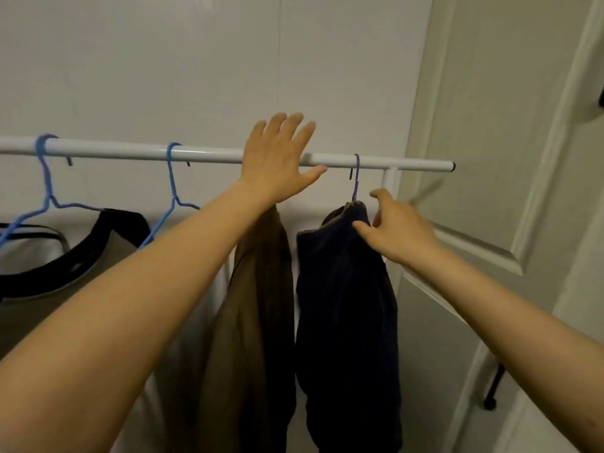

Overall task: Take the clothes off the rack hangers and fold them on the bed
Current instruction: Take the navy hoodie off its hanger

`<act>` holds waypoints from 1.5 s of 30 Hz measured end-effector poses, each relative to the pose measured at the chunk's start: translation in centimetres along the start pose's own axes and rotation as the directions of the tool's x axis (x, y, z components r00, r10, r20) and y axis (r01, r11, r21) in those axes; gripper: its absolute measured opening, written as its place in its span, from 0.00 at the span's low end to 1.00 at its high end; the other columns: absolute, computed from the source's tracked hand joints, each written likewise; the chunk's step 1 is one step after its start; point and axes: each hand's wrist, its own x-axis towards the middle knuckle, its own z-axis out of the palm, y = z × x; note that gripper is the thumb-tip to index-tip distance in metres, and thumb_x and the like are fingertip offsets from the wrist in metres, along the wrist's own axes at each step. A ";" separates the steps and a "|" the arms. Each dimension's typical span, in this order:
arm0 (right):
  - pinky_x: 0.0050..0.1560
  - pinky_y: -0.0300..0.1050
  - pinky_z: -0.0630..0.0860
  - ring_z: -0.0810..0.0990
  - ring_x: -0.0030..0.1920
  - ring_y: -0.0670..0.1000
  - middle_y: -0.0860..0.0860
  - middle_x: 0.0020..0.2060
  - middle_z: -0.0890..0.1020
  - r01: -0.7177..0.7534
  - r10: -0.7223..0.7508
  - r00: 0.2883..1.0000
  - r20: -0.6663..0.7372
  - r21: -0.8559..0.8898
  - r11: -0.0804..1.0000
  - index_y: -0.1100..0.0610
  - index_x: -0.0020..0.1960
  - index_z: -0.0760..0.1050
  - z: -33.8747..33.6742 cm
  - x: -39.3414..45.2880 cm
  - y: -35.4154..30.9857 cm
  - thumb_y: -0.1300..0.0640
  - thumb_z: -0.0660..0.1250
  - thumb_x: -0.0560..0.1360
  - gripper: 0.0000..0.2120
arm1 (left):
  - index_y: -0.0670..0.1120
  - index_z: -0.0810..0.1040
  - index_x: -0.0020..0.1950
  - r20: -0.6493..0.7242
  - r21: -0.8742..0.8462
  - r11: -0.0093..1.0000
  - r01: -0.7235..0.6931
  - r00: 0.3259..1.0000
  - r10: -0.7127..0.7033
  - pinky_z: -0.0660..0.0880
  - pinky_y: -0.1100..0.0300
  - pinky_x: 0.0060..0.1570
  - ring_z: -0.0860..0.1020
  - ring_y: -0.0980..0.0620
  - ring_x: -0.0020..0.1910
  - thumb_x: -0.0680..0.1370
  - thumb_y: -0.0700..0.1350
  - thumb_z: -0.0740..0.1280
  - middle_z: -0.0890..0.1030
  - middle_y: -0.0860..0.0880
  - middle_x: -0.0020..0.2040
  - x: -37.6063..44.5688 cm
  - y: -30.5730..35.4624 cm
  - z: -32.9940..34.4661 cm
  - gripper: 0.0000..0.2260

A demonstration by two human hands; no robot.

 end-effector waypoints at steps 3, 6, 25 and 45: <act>0.47 0.48 0.75 0.78 0.54 0.58 0.54 0.54 0.79 -0.074 0.079 0.991 0.105 -0.055 0.996 0.55 0.70 0.60 1.2 0.7 0.2 0.45 0.64 0.73 0.29 | 0.47 0.70 0.63 0.109 0.087 0.996 0.017 0.994 -0.026 0.69 0.49 0.50 0.72 0.43 0.52 0.75 0.67 0.53 0.73 0.45 0.58 0.8 0.2 2.2 0.28; 0.46 0.49 0.77 0.79 0.47 0.57 0.56 0.51 0.79 -0.220 0.206 0.962 0.179 0.063 0.973 0.59 0.66 0.66 2.3 1.2 0.8 0.49 0.65 0.74 0.25 | 0.46 0.72 0.59 0.084 0.078 0.997 0.008 0.996 -0.015 0.67 0.51 0.44 0.72 0.43 0.47 0.76 0.66 0.52 0.73 0.45 0.53 0.6 0.4 3.8 0.27; 0.34 0.43 0.68 0.73 0.33 0.52 0.54 0.33 0.76 -0.313 0.362 0.932 -0.015 0.470 0.825 0.60 0.38 0.75 -1.0 3.0 -0.7 0.58 0.62 0.73 0.07 | 0.45 0.70 0.62 -0.005 -0.013 1.000 0.016 1.000 -0.016 0.64 0.51 0.51 0.70 0.43 0.50 0.77 0.61 0.56 0.72 0.45 0.55 0.0 -0.5 4.9 0.23; 0.29 0.36 0.67 0.71 0.29 0.47 0.51 0.28 0.75 -0.223 0.254 0.952 -0.170 0.186 0.957 0.63 0.37 0.75 -13.2 -20.7 2.1 0.59 0.63 0.72 0.08 | 0.47 0.68 0.71 0.121 -0.309 0.936 -0.167 0.970 0.212 0.60 0.47 0.69 0.68 0.45 0.68 0.77 0.63 0.54 0.72 0.46 0.69 -6.2 8.5 -7.4 0.28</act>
